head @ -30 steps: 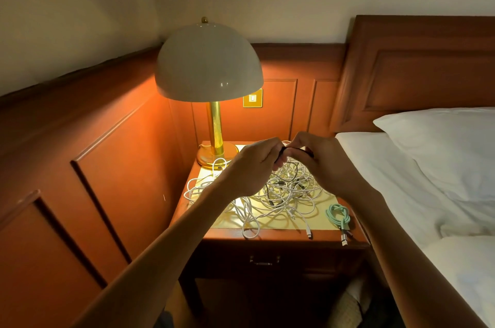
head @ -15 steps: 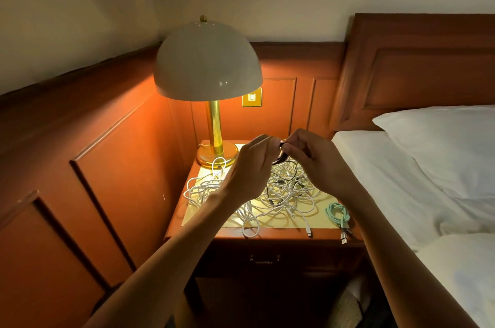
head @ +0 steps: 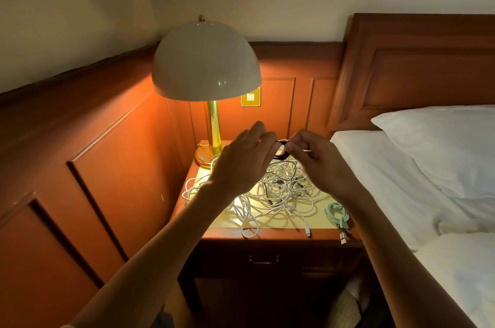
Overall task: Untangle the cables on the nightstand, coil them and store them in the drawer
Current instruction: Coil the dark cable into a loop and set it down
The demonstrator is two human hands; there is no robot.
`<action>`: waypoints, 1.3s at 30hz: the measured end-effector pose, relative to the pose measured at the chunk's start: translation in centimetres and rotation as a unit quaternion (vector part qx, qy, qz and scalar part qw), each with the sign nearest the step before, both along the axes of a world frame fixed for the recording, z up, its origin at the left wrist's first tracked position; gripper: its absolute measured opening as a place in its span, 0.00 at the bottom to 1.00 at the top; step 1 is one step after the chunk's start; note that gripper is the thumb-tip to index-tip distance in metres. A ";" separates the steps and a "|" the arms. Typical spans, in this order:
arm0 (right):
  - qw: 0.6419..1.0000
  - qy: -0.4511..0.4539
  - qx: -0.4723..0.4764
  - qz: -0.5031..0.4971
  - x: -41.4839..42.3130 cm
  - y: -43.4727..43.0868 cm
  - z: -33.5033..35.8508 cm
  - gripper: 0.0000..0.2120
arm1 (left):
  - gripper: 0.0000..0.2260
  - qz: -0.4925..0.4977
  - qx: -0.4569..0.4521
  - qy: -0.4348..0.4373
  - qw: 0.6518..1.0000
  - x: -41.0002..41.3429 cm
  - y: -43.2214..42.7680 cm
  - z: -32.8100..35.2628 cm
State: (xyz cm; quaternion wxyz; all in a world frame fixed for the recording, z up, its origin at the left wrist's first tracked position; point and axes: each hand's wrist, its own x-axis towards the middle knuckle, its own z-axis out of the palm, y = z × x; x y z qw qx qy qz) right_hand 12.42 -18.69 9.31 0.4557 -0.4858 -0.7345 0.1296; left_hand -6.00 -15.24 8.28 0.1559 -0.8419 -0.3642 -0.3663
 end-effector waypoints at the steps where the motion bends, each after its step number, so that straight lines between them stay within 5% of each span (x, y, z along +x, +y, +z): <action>1: 1.000 0.002 -0.004 -0.001 0.1 0.0 0.1 0.07 | 0.14 -0.003 0.002 -0.001 1.000 0.0 -0.1 0.2; 9: 0.995 -0.081 0.042 0.042 1.4 -0.5 0.6 0.05 | 0.15 -0.131 -0.085 0.021 0.987 -0.6 0.5 -0.7; 14: 0.996 0.070 0.053 0.033 0.8 -0.1 -0.1 0.01 | 0.11 -0.151 -0.079 -0.034 0.985 0.0 -0.5 0.8; 19: 0.996 0.048 0.076 -0.023 0.1 0.2 -1.3 0.04 | 0.10 -0.118 -0.086 -0.046 0.988 0.4 -0.2 0.6; 21: 0.998 0.046 0.030 -0.021 0.2 0.4 -1.2 0.06 | 0.09 -0.101 -0.082 -0.042 0.991 0.6 -0.3 0.5; 25: 0.963 0.214 -0.154 0.051 0.4 0.1 -0.2 0.09 | 0.10 -0.080 -0.061 -0.026 0.995 0.6 0.2 0.6; 28: 0.976 0.158 -0.151 0.019 0.2 -0.2 -0.3 0.04 | 0.06 -0.085 -0.021 0.020 0.996 0.5 0.4 0.5; 32: 0.938 0.263 -0.227 0.001 -0.5 -0.1 -0.5 0.04 | 0.09 -0.095 0.036 0.081 0.992 0.7 0.6 0.4; 39: 0.858 0.408 -0.299 0.091 -0.9 -0.2 0.0 0.05 | 0.12 -0.133 -0.096 -0.004 0.987 0.5 0.4 1.3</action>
